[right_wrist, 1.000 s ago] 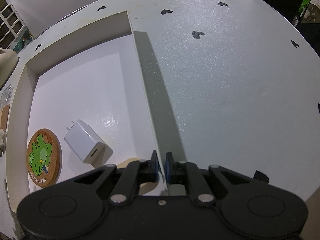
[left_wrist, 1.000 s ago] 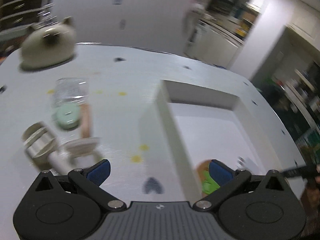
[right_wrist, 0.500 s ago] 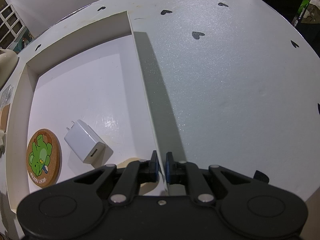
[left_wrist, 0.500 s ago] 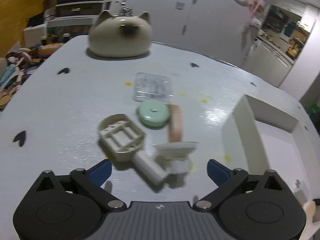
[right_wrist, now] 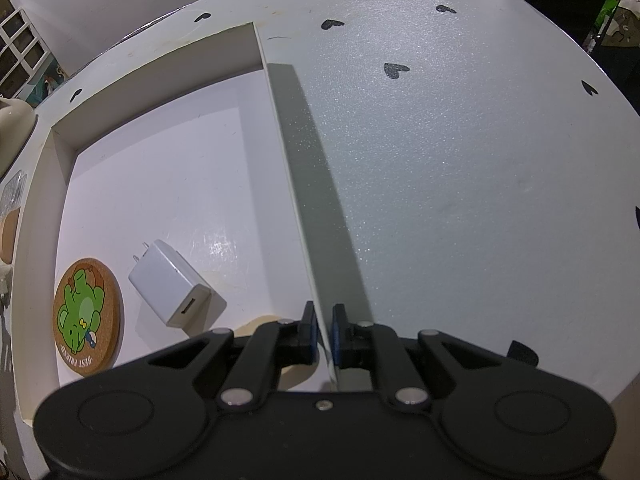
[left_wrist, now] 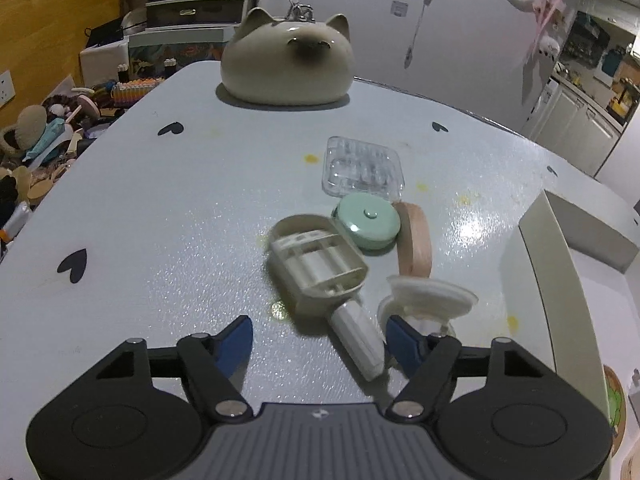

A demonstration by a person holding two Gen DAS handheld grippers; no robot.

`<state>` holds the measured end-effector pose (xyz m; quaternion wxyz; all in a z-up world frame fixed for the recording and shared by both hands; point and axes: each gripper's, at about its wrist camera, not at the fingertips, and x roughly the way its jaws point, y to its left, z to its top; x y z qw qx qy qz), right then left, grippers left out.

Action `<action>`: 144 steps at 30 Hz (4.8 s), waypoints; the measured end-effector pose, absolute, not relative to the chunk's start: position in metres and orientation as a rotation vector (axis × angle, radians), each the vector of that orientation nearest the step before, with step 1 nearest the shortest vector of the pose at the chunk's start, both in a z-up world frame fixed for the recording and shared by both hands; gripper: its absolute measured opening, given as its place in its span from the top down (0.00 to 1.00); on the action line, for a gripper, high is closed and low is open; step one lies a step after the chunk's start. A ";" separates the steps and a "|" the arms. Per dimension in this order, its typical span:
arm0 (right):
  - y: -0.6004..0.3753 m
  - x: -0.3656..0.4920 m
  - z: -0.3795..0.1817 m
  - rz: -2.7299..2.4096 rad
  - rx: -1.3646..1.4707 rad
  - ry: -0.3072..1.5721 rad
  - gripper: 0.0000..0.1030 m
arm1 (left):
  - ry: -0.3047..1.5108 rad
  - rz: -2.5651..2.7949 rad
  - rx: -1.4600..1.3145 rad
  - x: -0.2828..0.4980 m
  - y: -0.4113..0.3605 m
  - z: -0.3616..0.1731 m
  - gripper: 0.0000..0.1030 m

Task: Organize rigid objects
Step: 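Move the left tool back to the beige holder with white cylinder, then grasp the white cylinder of the beige holder with the left tool, then carry the beige holder into the tray and open the left tool, then move the left tool back to the wooden stick and grasp it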

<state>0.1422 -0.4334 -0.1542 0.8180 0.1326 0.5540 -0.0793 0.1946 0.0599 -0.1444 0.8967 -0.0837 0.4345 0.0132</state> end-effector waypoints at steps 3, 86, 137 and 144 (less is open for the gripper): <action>-0.434 0.142 -0.154 -0.168 0.285 1.181 0.91 | 0.899 0.032 -0.182 0.189 0.066 -0.143 0.35; -0.434 0.145 -0.153 -0.163 0.273 1.179 0.91 | 0.917 -0.751 0.159 0.242 -0.234 -0.129 0.80; -0.433 0.144 -0.153 -0.165 0.270 1.175 0.91 | 0.867 -0.731 0.113 0.181 -0.163 -0.087 0.00; -0.432 0.143 -0.153 -0.165 0.270 1.175 0.91 | 0.847 -0.644 0.057 0.185 -0.126 -0.080 0.00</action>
